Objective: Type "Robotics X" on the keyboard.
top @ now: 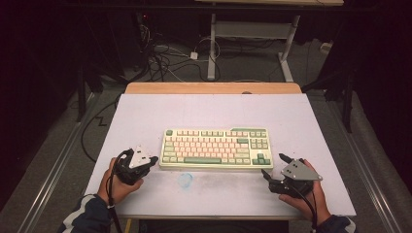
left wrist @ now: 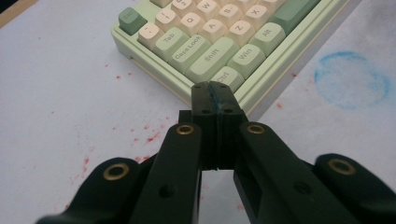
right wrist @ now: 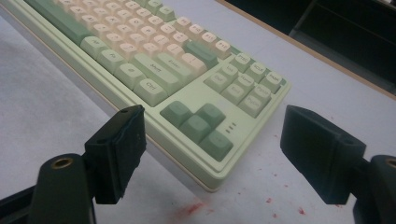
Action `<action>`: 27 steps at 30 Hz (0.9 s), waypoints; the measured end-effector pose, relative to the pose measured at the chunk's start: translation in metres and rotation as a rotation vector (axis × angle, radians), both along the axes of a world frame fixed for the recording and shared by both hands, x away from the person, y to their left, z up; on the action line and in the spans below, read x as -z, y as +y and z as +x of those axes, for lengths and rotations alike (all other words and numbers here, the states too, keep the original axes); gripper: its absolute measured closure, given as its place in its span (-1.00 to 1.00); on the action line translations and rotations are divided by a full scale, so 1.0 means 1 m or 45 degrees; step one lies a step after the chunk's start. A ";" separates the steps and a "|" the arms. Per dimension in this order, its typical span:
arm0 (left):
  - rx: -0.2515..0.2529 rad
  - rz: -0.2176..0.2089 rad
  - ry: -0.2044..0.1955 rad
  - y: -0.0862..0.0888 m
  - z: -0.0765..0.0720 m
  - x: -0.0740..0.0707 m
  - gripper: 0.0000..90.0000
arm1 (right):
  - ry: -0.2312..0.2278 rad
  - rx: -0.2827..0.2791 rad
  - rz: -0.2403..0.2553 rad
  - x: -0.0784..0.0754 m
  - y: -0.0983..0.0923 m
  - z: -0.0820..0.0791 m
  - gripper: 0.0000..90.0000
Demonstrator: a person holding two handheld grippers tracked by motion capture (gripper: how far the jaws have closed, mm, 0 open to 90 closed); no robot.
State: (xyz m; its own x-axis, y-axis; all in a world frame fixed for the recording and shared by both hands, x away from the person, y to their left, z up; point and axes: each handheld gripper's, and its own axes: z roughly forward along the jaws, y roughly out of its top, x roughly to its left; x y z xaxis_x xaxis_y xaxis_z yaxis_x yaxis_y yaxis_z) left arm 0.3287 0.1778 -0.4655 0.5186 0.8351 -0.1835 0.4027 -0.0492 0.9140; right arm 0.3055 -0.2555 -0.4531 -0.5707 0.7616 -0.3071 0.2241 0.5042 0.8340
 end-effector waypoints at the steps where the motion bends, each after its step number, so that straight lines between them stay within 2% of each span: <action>1: 0.002 0.000 -0.001 -0.001 0.001 0.000 0.94 | 0.000 -0.002 0.000 0.000 0.000 0.000 -0.48; 3: 0.013 -0.010 0.008 -0.003 0.003 -0.002 0.94 | 0.002 -0.002 -0.002 0.000 0.001 0.000 -0.48; 11: 0.041 0.000 0.039 -0.017 0.012 -0.005 0.94 | 0.008 -0.008 -0.008 0.001 0.003 0.000 -0.49; 27: 0.117 0.008 0.051 -0.051 0.037 -0.012 0.94 | 0.014 -0.012 -0.011 0.002 0.003 0.001 -0.48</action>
State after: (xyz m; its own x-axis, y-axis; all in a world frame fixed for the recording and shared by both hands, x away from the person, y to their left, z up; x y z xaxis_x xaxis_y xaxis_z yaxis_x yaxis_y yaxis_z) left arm 0.3656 0.1267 -0.4534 0.5854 0.7855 -0.2007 0.4323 -0.0930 0.8969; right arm 0.3061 -0.2522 -0.4554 -0.5811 0.7537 -0.3072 0.2289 0.5136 0.8269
